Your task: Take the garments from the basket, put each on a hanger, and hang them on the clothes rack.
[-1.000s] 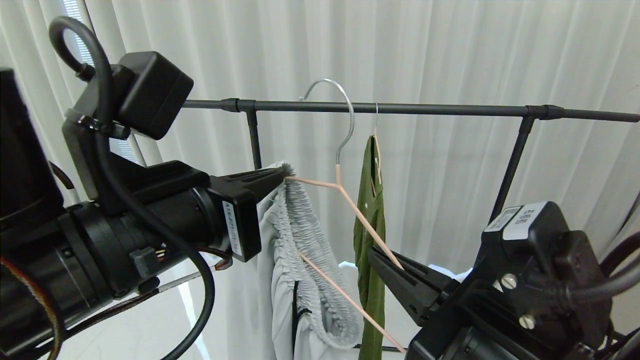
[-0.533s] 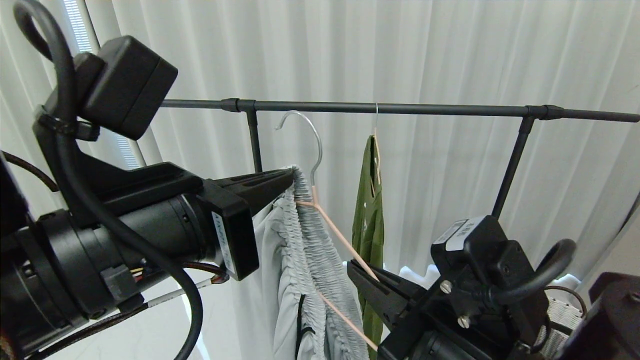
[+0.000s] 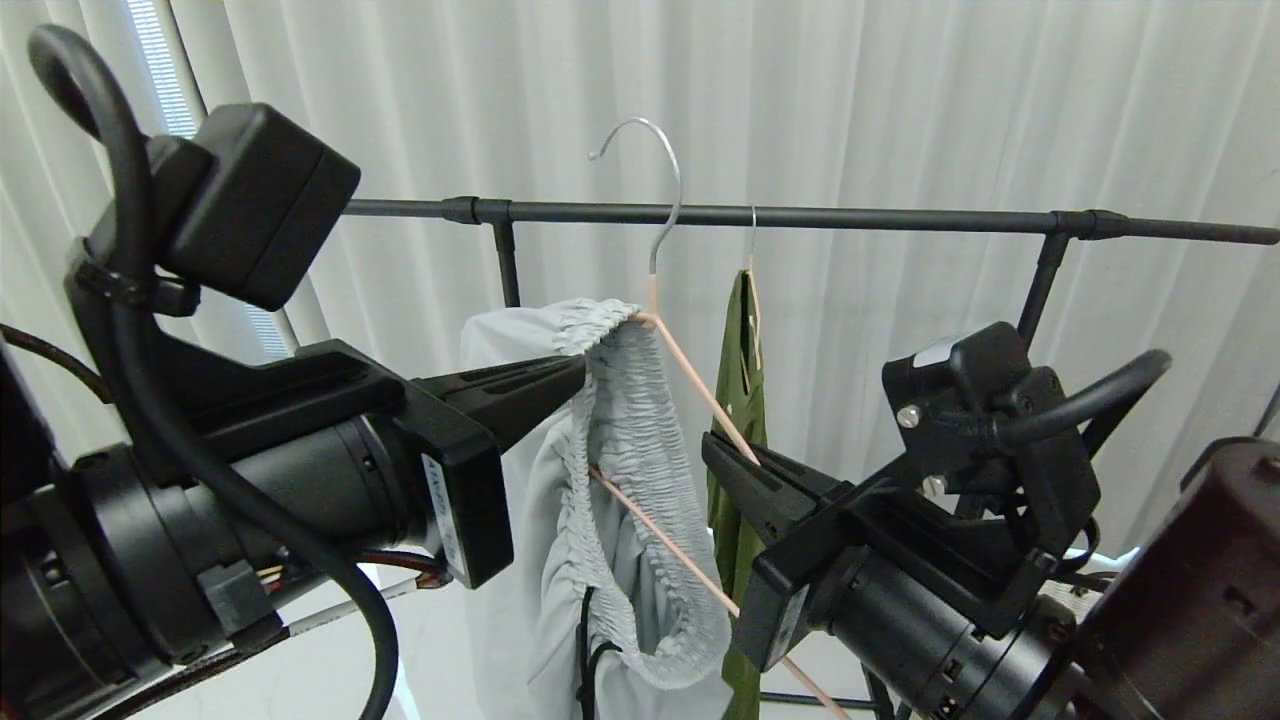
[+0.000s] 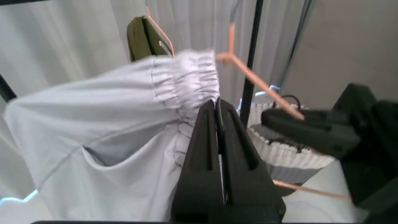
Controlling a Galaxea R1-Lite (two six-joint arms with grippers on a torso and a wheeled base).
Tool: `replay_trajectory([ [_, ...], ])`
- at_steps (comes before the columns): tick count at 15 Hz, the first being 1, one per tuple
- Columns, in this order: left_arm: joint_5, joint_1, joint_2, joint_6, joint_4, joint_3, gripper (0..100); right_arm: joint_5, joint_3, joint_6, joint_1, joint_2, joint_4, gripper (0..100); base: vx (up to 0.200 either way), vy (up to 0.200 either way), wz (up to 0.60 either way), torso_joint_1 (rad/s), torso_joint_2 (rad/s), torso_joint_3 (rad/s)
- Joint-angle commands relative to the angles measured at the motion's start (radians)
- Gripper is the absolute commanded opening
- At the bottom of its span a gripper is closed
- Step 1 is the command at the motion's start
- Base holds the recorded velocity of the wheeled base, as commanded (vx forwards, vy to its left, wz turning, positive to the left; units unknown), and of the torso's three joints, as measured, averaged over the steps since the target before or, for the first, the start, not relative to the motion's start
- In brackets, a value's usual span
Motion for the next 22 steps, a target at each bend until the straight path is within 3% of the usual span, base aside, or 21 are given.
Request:
replay_trajectory([
  [1, 0.003, -0.002, 0.001, 0.021, 0.001, 0.018, 0, -0.001, -0.005, -0.003, -0.002, -0.013, -0.013, 0, 0.000, 0.000, 0.00, 0.000, 0.00, 0.000],
  [5, 0.005, -0.002, 0.004, 0.053, 0.001, 0.028, 0, 0.001, -0.003, -0.023, 0.001, -0.031, -0.038, 0, 0.000, 0.000, 0.00, 0.000, 0.00, 0.000],
  [6, 0.005, -0.002, 0.007, 0.069, 0.001, 0.028, 100, 0.001, -0.002, -0.023, 0.001, -0.033, -0.042, 0, 0.000, 0.000, 0.00, 0.000, 0.00, 0.000],
  [12, 0.006, -0.007, -0.011, 0.105, 0.001, 0.086, 100, 0.005, 0.028, -0.054, 0.000, -0.076, -0.054, 0, 0.000, 0.000, 0.00, 0.000, 0.00, 0.000],
  [16, 0.000, -0.005, -0.137, 0.372, 0.001, 0.163, 100, 0.013, 0.123, -0.081, -0.015, -0.154, -0.054, 0, 0.000, 0.000, 0.00, 0.000, 0.00, 0.000],
  [20, -0.024, 0.002, -0.244, 0.383, 0.004, 0.222, 100, 0.090, 0.301, -0.118, -0.014, -0.269, -0.054, 0, 0.000, 0.000, 0.00, 0.000, 0.00, 0.000],
  [22, -0.055, 0.006, -0.284, 0.388, 0.004, 0.275, 100, 0.160, 0.353, -0.187, -0.012, -0.332, -0.054, 0, 0.000, 0.000, 0.00, 0.000, 0.00, 0.000],
])
